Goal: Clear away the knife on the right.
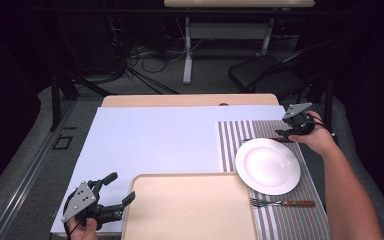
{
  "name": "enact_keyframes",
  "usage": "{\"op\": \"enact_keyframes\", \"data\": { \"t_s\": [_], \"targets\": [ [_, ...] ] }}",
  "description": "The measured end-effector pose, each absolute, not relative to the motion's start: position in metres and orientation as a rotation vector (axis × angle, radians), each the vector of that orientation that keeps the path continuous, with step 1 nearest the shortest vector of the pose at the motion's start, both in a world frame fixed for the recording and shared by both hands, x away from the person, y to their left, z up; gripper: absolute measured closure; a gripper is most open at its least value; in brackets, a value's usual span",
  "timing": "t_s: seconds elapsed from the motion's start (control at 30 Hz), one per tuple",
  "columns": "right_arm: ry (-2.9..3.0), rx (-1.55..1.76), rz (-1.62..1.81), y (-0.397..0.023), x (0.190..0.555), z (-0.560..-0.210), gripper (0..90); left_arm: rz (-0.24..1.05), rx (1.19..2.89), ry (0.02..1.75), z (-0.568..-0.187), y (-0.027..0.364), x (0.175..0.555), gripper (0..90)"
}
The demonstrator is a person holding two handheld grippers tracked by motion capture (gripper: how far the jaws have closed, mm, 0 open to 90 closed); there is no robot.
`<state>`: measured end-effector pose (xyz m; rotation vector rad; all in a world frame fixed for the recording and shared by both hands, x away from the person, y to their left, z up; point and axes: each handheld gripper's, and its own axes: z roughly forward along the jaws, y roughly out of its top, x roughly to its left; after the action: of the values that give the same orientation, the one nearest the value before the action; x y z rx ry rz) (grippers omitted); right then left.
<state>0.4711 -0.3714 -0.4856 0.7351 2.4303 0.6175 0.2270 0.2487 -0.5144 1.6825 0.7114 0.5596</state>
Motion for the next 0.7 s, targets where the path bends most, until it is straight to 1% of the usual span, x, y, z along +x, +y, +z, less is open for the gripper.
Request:
{"op": "enact_keyframes", "data": {
  "t_s": [0.33, 0.57, 0.7],
  "targets": [
    [2.538, 0.381, 0.215, -0.361, 0.472, -0.473, 39.2, 0.555, 1.684, 0.711, -0.515, 0.248, 0.227, 15.6],
    [2.561, 0.241, 0.089, -0.353, 0.475, -0.471, 41.9, 0.556, 1.684, 0.711, -0.515, 0.247, 0.227, 15.6],
    [2.598, 0.233, 0.073, -0.348, 0.476, -0.474, 43.4, 0.554, 1.685, 0.711, -0.516, 0.248, 0.227, 15.6]
  ]
}}
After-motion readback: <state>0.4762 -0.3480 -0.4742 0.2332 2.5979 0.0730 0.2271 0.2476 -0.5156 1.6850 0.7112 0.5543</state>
